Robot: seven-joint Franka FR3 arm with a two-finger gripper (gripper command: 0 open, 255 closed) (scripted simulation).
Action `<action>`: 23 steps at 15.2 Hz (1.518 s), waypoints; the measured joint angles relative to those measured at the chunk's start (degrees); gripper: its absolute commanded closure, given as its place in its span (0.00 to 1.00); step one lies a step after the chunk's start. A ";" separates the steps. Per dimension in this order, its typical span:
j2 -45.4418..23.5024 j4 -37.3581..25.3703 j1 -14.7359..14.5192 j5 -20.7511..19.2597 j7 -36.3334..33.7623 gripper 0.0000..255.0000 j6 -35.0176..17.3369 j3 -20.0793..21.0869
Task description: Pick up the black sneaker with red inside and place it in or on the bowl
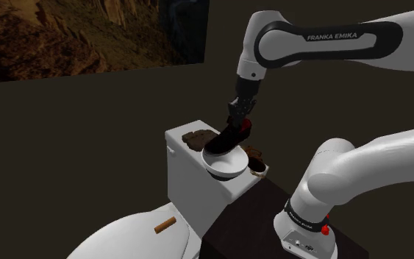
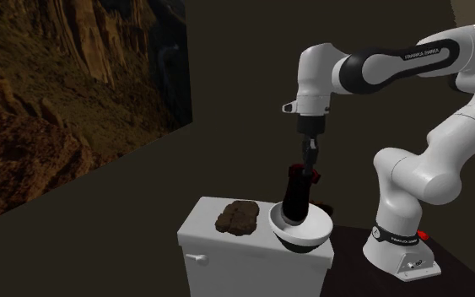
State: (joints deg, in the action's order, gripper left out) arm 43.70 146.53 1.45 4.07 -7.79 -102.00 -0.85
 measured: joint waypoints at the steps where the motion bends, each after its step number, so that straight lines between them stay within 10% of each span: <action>1: -0.11 0.69 -0.02 0.04 0.02 1.00 -0.80 0.04; 13: -0.58 5.15 0.07 -0.01 0.53 1.00 -6.16 -0.15; 14: -0.59 5.14 0.06 -0.02 0.53 0.00 -6.15 -0.16; 23: -0.34 1.49 0.06 -0.12 0.32 0.00 -1.94 -0.22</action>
State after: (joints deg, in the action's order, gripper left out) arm 43.36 148.02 1.52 3.94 -7.46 -103.94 -1.07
